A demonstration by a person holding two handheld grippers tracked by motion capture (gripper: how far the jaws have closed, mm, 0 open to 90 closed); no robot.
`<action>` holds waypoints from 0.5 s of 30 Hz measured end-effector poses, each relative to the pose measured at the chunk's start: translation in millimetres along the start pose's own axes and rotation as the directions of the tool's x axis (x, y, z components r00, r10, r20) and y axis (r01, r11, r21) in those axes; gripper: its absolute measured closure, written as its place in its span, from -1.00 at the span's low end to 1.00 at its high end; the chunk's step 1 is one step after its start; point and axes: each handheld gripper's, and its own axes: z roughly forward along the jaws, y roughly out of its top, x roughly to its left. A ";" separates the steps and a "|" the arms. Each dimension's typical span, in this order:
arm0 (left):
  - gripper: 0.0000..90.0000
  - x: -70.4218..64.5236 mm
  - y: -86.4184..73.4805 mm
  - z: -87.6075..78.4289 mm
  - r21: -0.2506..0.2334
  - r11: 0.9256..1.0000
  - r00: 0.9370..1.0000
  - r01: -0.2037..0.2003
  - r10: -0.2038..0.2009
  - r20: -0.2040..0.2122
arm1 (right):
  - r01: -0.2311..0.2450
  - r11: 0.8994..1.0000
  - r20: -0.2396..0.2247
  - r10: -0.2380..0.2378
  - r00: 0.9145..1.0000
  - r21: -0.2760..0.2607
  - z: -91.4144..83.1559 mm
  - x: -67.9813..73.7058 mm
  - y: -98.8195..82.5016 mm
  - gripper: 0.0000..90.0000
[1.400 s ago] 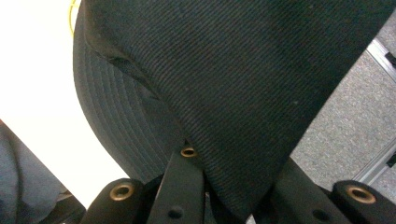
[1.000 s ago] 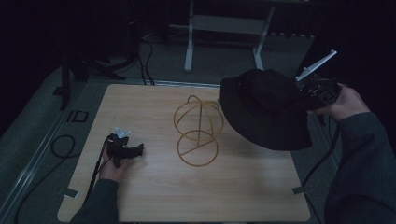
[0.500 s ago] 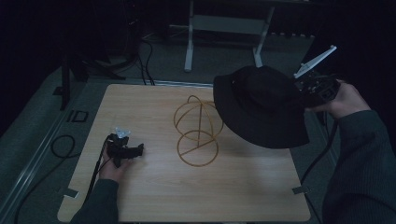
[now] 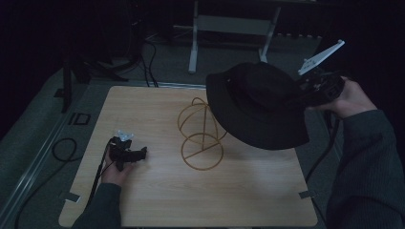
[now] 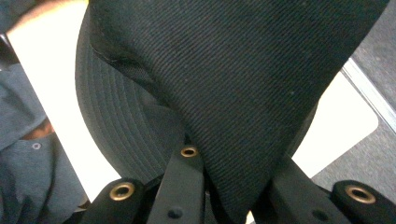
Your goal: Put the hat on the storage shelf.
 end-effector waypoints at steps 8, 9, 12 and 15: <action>-0.71 0.0 0.0 0.0 0.000 1.000 1.000 0.000 0.000 0.000 | 0.026 1.000 -0.025 -0.026 0.999 -0.009 7.6 3.6 11.8 0.92; -0.71 0.0 0.0 0.0 0.000 1.000 1.000 0.000 0.000 0.000 | 0.031 0.999 -0.029 -0.031 0.999 -0.009 9.2 3.8 13.0 0.92; -0.71 0.1 0.0 0.0 0.001 1.000 1.000 -0.001 0.001 0.000 | 0.039 0.999 -0.035 -0.039 0.999 -0.009 12.5 5.1 16.4 0.92; -0.71 0.0 0.0 0.0 0.000 1.000 1.000 0.000 0.000 0.000 | 0.045 0.999 -0.042 -0.046 0.998 -0.009 14.7 6.5 19.5 0.92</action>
